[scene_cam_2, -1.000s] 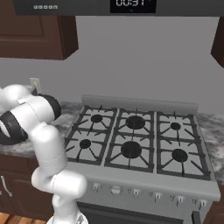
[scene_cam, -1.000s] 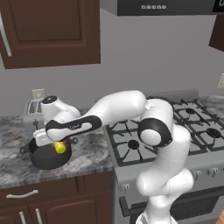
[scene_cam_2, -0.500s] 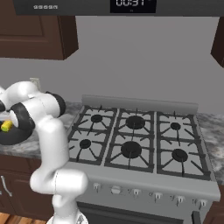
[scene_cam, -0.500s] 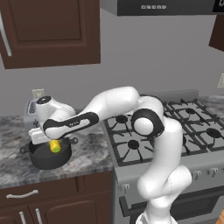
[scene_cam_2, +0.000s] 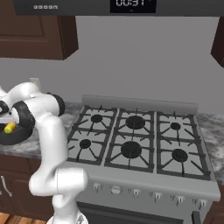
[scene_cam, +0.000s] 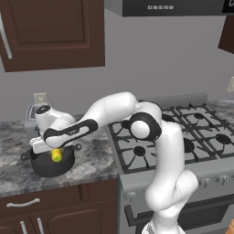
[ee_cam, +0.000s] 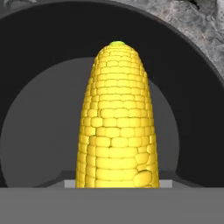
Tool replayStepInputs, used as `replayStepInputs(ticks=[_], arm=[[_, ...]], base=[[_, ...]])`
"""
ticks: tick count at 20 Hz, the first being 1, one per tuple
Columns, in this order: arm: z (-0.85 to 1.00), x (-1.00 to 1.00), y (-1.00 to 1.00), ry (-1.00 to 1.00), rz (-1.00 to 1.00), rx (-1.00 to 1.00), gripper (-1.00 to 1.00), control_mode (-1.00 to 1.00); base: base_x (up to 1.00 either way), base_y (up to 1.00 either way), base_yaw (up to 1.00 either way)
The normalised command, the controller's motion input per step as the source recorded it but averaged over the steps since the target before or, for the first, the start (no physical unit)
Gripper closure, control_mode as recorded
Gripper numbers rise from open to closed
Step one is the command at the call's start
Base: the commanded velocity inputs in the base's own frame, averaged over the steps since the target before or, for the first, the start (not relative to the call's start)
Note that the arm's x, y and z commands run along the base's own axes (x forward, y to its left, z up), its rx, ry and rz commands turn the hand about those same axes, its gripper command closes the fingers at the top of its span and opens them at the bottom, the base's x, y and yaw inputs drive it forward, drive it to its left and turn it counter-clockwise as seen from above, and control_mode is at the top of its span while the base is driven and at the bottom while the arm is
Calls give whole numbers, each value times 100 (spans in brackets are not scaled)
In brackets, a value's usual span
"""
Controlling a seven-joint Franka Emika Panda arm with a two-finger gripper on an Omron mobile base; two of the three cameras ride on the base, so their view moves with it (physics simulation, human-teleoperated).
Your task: Turn on the sink faucet. Then move the corn from the counter to the sink. Turn off the sink. Move the vegetable from the sink to the pot next to the stove. Finally move the pot to the rear center burner.
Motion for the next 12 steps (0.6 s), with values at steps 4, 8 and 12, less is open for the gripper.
replayStepInputs(ticks=[4,8,12], arm=[[-33,9,7,0,-1,0,100,-100],[-28,8,14,0,0,0,100,-100],[-18,4,7,0,0,0,-100,-100]], base=[[0,0,0],[0,0,0],[0,0,0]])
